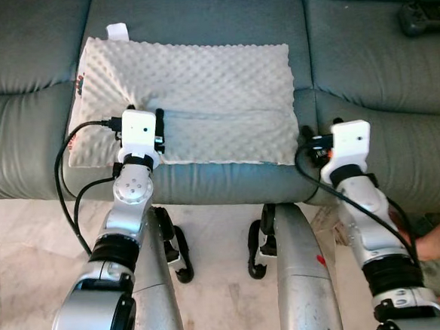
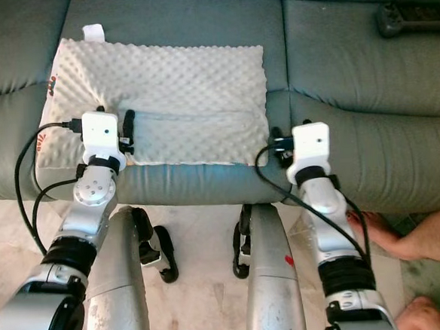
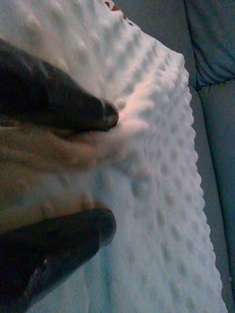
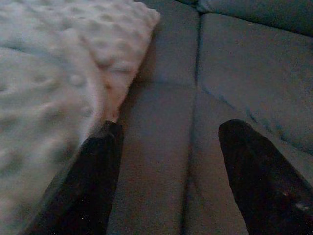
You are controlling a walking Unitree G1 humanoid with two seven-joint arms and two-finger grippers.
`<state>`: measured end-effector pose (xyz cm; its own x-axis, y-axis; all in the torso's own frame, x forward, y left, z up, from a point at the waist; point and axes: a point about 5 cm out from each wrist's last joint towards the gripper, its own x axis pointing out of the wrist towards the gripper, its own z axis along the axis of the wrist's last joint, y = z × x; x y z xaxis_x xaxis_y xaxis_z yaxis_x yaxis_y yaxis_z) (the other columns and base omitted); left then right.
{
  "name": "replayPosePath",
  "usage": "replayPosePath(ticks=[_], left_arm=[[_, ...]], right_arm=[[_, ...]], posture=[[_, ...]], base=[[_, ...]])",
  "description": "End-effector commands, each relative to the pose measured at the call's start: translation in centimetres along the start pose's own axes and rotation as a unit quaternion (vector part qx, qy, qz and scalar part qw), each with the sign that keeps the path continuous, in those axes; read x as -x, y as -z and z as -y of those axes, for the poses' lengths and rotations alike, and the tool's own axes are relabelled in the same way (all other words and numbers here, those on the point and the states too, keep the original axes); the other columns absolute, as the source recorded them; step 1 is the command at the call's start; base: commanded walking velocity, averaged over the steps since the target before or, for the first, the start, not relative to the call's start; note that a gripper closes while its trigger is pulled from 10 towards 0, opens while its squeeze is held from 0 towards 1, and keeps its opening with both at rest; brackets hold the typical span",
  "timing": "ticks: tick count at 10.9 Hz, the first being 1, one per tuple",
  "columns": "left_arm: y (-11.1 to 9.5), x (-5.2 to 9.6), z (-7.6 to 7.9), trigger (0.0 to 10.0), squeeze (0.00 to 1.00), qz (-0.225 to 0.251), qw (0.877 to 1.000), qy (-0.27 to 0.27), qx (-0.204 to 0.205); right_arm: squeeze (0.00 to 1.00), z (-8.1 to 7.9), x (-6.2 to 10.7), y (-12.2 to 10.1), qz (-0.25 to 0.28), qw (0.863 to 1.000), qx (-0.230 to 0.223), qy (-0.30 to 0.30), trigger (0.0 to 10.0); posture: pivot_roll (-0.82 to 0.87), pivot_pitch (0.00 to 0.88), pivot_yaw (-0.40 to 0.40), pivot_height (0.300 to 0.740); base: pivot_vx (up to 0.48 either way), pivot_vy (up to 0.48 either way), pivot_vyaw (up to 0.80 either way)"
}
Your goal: Move the pillow to the sofa
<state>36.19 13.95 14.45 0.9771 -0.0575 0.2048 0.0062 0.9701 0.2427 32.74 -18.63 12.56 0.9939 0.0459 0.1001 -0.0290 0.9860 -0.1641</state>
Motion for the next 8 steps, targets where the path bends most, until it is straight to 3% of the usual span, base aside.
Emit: replayPosePath(ticks=[1, 5, 8], left_arm=[[0.8, 0.8, 0.2, 10.0, 1.00, -0.010, 1.000, 0.010, -0.008], [-0.8, 0.3, -0.7, 10.0, 1.00, 0.033, 0.999, 0.016, -0.011], [-0.5, 1.6, -2.0, 10.0, 1.00, 0.038, 0.999, 0.006, -0.008]], right_arm=[[1.00, -0.1, 0.7, 0.8, -0.010, 1.000, 0.001, 0.001, 10.0], [1.00, -1.1, -0.4, -0.3, 0.015, 1.000, -0.001, -0.007, 10.0], [1.00, -2.8, 0.7, 0.6, 0.011, 1.000, -0.020, -0.021, 10.0]], posture=[[-0.04, 0.439, -0.021, 0.610], [-0.05, 0.363, -0.020, 0.610], [-0.06, 0.286, -0.004, 0.610]], base=[[0.000, 0.000, 0.00], [0.000, 0.000, 0.00], [0.000, 0.000, 0.00]])
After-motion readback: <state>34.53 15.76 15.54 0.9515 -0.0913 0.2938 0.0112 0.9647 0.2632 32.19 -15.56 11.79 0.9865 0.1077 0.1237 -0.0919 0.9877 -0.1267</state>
